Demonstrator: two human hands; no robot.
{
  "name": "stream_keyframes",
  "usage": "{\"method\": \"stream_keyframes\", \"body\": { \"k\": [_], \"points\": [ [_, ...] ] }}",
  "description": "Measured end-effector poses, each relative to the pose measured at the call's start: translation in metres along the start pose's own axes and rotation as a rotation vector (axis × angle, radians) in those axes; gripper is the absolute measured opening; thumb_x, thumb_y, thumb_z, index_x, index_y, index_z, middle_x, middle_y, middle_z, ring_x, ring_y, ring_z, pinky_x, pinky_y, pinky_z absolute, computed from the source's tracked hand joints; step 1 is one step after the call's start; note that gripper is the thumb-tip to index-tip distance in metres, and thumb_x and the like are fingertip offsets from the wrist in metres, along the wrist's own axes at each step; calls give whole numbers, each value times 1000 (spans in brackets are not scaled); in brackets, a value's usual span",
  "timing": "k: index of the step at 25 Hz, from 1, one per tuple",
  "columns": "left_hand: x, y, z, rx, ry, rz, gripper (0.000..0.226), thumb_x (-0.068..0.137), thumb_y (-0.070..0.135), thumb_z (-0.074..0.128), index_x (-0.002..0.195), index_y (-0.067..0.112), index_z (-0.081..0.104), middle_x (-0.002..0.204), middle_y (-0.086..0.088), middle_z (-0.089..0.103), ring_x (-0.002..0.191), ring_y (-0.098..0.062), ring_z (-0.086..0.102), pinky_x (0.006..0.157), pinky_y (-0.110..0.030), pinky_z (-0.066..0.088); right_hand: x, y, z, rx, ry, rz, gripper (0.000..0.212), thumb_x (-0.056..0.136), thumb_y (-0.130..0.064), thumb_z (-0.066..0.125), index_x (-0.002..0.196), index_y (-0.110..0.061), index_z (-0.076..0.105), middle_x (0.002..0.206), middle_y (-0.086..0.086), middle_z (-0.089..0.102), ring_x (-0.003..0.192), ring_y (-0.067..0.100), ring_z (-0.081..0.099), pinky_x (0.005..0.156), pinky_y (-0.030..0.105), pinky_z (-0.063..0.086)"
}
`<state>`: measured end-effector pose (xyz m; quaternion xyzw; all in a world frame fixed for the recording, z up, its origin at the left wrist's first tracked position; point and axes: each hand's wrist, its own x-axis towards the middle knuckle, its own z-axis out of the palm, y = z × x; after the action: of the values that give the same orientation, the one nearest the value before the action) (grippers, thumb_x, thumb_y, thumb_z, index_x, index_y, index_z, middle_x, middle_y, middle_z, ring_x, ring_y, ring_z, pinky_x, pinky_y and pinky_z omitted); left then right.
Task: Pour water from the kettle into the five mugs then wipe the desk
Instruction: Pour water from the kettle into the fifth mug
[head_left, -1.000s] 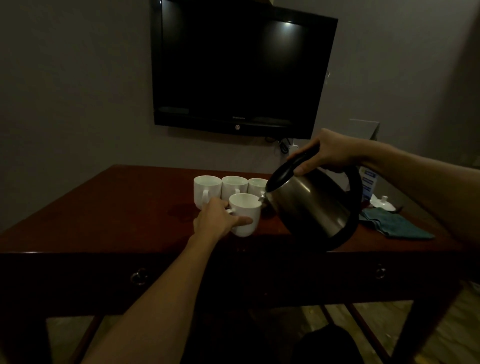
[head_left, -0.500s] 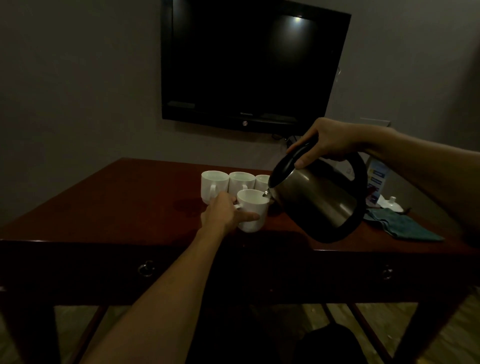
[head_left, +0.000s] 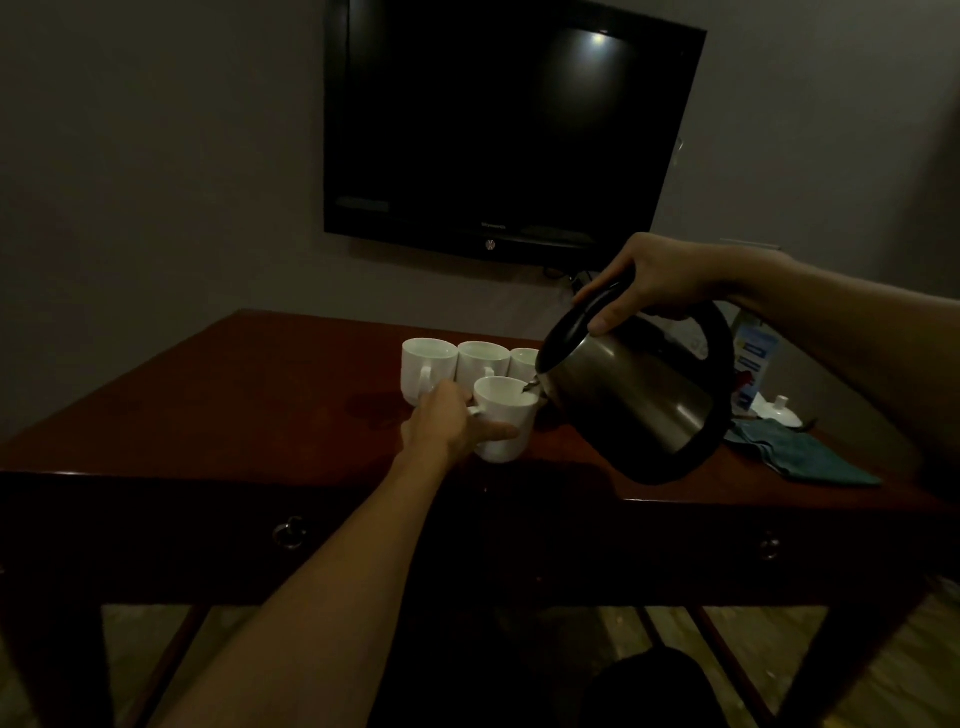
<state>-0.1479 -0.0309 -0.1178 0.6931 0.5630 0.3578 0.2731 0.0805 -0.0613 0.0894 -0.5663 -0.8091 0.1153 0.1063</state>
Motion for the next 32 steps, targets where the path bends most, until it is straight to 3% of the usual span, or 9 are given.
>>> {"method": "stream_keyframes", "body": {
  "k": [4, 8, 11, 13, 18, 20, 23, 32],
  "points": [
    [1, -1, 1, 0, -2, 3, 46, 62, 53, 84, 88, 21, 67, 89, 7, 67, 88, -15, 60, 63, -32, 36, -1, -1, -1, -25, -11, 2, 55, 62, -49, 82, 113, -31, 73, 73, 1, 68, 64, 23, 55, 57, 30, 47],
    [4, -3, 3, 6, 2, 10, 47, 60, 56, 84, 87, 21, 66, 89, 7, 68, 88, -15, 61, 68, -34, 42, 0, -2, -3, -51, -7, 17, 42, 76, -33, 81, 116, -26, 71, 55, -13, 64, 44, 2, 50, 44, 16, 42],
    [5, -5, 3, -7, 1, 15, 50, 60, 56, 85, 90, 21, 67, 91, 7, 68, 89, -14, 61, 68, -34, 42, 1, -5, -2, -54, -19, 15, 48, 71, -39, 81, 116, -26, 72, 72, -8, 69, 54, 3, 57, 52, 18, 45],
    [6, -6, 4, -10, -3, 23, 48, 61, 54, 85, 90, 21, 66, 90, 8, 67, 88, -14, 61, 69, -35, 44, 2, -5, -2, -43, -30, 14, 54, 63, -48, 81, 113, -29, 73, 84, 1, 71, 66, 12, 60, 59, 22, 47],
    [4, -5, 3, -10, -8, 40, 44, 63, 51, 85, 87, 19, 66, 89, 7, 67, 88, -14, 62, 69, -36, 45, 7, -4, -2, -27, -21, 9, 62, 57, -53, 81, 114, -29, 73, 90, 8, 72, 74, 26, 58, 67, 36, 49],
    [3, -5, 3, -18, -12, 44, 44, 64, 50, 84, 87, 18, 66, 90, 6, 67, 88, -14, 61, 66, -34, 42, 7, -3, -2, -33, -29, 5, 60, 59, -51, 81, 114, -29, 73, 85, 2, 73, 73, 27, 58, 67, 36, 49],
    [5, -6, 3, -37, -28, 46, 42, 64, 48, 85, 86, 18, 65, 91, 5, 67, 90, -15, 62, 73, -38, 47, 6, -4, -3, -56, -28, 16, 55, 64, -45, 81, 116, -27, 72, 62, -13, 67, 59, 18, 53, 55, 30, 46],
    [4, -6, 3, -56, -20, 45, 42, 64, 47, 86, 86, 17, 65, 88, 5, 68, 85, -14, 63, 66, -34, 46, 6, -7, -3, -61, -30, 8, 54, 65, -47, 82, 116, -30, 72, 62, -16, 68, 63, 22, 56, 61, 35, 48]
  ]
}}
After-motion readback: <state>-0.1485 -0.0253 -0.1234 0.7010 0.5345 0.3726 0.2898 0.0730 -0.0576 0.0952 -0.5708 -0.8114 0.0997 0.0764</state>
